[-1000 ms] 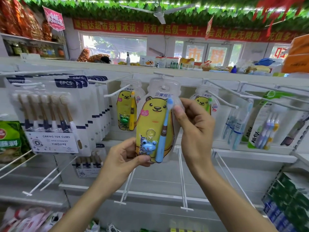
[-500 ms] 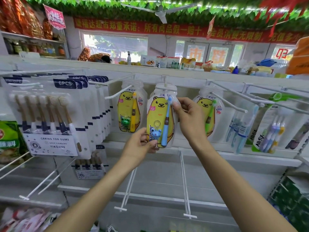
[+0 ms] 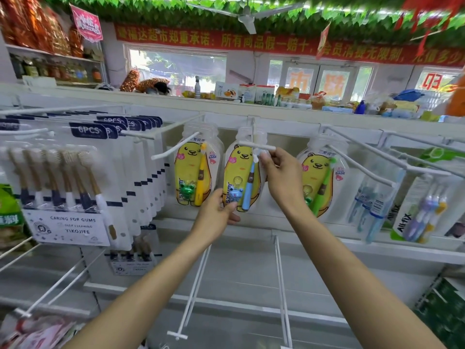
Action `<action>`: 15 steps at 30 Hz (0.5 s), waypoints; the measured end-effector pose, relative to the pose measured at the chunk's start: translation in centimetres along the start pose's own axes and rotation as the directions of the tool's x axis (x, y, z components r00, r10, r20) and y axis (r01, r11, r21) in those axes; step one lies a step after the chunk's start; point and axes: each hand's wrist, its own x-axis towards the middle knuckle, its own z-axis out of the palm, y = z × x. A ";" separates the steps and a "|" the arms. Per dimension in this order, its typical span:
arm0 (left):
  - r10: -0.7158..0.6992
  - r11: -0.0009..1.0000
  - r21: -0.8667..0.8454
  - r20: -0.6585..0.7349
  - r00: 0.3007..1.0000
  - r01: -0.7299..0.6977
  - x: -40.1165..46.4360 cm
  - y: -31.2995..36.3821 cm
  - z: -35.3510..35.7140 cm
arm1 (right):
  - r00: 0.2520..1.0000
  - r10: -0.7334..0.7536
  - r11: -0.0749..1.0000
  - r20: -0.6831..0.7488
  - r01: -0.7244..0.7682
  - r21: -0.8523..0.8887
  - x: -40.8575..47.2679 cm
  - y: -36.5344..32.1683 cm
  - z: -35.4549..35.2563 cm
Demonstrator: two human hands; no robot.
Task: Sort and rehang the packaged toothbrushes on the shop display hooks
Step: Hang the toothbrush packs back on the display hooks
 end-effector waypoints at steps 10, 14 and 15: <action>-0.196 0.967 0.179 0.078 0.978 0.179 -3.5 -2.2 -0.5 | 0.991 0.116 0.979 0.063 -0.103 -0.175 -4.9 1.6 -2.6; -0.086 0.902 0.429 0.076 0.993 0.045 -6.0 -2.2 -0.8 | 0.987 0.067 0.947 0.144 -0.017 -0.322 -9.4 1.5 -5.3; -0.046 0.887 0.461 0.097 0.994 -0.004 -6.9 -1.8 -0.9 | 0.982 0.058 0.935 0.178 0.009 -0.355 -10.5 1.4 -6.1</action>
